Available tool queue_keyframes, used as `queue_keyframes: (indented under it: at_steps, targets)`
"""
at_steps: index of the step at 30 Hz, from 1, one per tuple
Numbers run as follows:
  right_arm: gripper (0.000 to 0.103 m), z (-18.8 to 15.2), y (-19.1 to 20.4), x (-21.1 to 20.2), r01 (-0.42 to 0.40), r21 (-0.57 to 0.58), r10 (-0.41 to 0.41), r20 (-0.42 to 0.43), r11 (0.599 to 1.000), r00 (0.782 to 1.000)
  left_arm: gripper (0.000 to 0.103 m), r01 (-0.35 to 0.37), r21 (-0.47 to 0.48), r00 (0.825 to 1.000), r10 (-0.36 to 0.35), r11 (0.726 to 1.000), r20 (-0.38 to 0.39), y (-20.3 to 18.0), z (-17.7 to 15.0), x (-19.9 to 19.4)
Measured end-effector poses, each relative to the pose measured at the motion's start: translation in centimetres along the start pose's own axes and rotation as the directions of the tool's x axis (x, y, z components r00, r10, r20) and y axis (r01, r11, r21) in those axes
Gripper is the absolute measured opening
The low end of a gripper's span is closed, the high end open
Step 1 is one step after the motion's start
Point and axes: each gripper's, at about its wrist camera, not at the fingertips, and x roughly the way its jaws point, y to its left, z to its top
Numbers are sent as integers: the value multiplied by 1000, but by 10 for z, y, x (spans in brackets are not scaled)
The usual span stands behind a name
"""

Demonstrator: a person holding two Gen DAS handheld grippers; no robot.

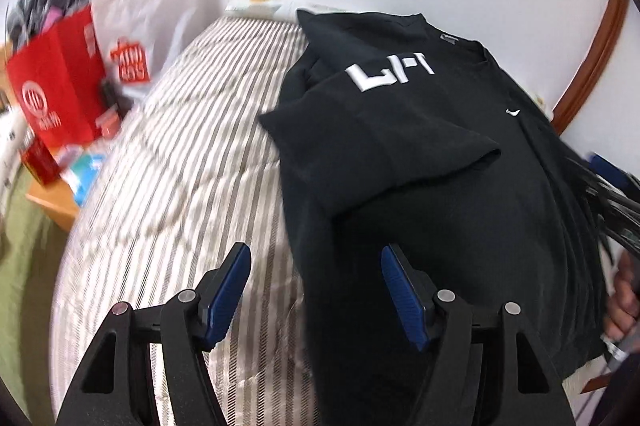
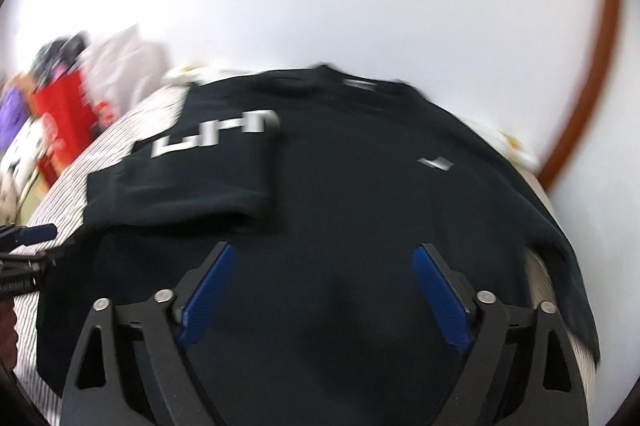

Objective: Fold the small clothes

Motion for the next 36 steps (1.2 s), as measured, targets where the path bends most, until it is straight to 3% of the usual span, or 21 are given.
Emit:
queue_keyframes:
  at_steps: [5,9,17,19,20,21,23,28,31,34,36]
  targets:
    - [87,13,49,44,-108,-118,106,-23,987,994,63,77,-31,997,-77,997,7,9,-7,13]
    - [87,7,74,75,-119,-211,98,-106,970,990,59,109,-28,994,-108,994,17,10,-4,19]
    - [86,8,106,78,-59,-366,67,10,929,998,42,42,-20,998,-41,999,53,4,-1,22]
    - [58,13,110,83,-99,-363,116,25,927,993,34,28,-32,998,-26,999,60,6,-1,22]
    - [26,16,111,86,-136,-360,150,11,923,989,29,23,-37,998,-21,999,63,7,-1,22]
    - [11,20,109,90,-182,-345,188,-17,921,982,24,17,-41,998,-14,999,64,9,-1,22]
    - [11,29,94,86,-234,-275,242,-3,933,970,18,6,-41,998,-4,999,65,12,-2,21]
    - [11,47,27,64,-262,-44,265,106,964,958,14,9,-38,998,-7,999,66,14,-2,21]
    - [11,48,-20,62,-206,89,194,130,974,972,14,-5,-24,997,6,1000,72,12,-3,21]
    - [13,36,-59,73,-123,196,109,80,973,991,14,-5,-25,997,7,1000,71,12,-3,21]
    - [27,22,-79,84,-60,227,61,1,972,998,14,-6,-25,997,8,1000,72,12,-4,21]
